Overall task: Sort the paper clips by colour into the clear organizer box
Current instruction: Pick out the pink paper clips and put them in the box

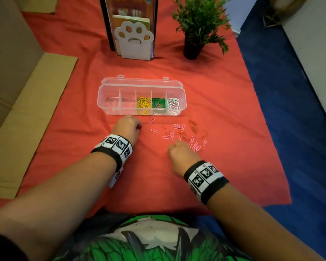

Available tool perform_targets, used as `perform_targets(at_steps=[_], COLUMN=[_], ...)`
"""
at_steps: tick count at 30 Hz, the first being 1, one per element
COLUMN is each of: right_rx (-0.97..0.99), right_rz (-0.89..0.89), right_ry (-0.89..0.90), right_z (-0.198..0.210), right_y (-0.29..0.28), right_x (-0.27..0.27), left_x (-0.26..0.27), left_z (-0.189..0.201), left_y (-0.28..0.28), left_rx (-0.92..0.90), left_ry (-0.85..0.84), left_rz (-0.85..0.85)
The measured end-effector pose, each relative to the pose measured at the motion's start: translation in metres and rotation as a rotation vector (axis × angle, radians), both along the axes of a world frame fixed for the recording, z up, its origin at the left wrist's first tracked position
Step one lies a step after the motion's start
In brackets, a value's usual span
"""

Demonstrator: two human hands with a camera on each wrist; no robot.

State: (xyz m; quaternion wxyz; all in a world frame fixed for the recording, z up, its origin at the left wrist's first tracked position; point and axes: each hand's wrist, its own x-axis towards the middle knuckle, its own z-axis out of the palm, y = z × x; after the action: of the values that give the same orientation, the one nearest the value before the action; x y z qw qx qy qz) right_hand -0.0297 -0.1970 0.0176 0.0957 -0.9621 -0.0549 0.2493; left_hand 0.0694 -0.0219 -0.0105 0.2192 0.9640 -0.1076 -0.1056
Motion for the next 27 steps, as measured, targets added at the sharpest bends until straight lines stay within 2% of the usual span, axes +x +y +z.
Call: perform_targets(at_steps=[6, 10, 11, 13, 15, 17, 19, 22, 24, 27], right_rx=[-0.086, 0.026, 0.121, 0.376, 0.654, 0.741, 0.605, 0.240, 0.071, -0.019], right_rz=[0.023, -0.033, -0.122, -0.414, -0.747, -0.894, -0.837, -0.613, -0.485, -0.359], right_ry=[-0.077, 0.016, 0.059, 0.158, 0.272, 0.267, 0.175, 0.047, -0.021, -0.111], right_z=[-0.007, -0.013, -0.014, -0.015, -0.013, -0.011, -0.009, -0.010, -0.011, -0.015], right_y=[0.006, -0.003, -0.007, -0.017, -0.027, -0.039, -0.046, -0.044, -0.036, -0.026], right_x=[-0.021, -0.015, -0.010, 0.003, 0.016, 0.026, 0.033, 0.042, 0.045, 0.048], left_x=[-0.003, -0.004, -0.005, -0.008, -0.010, -0.012, -0.012, -0.010, -0.009, -0.011], left_z=[-0.002, 0.001, 0.002, 0.007, 0.011, 0.018, 0.026, 0.026, 0.020, 0.017], left_y=[-0.005, -0.009, -0.009, -0.012, -0.019, -0.028, -0.033, -0.039, -0.042, -0.044], left_rx=[0.075, 0.037, 0.009, -0.102, -0.346, -0.652, -0.856, -0.927, -0.781, -0.343], left_ry=[0.023, 0.072, 0.093, 0.186, 0.358, 0.538, 0.681, 0.751, 0.640, 0.320], left_rz=[-0.022, 0.030, 0.061, 0.157, 0.325, 0.519, 0.629, 0.668, 0.574, 0.224])
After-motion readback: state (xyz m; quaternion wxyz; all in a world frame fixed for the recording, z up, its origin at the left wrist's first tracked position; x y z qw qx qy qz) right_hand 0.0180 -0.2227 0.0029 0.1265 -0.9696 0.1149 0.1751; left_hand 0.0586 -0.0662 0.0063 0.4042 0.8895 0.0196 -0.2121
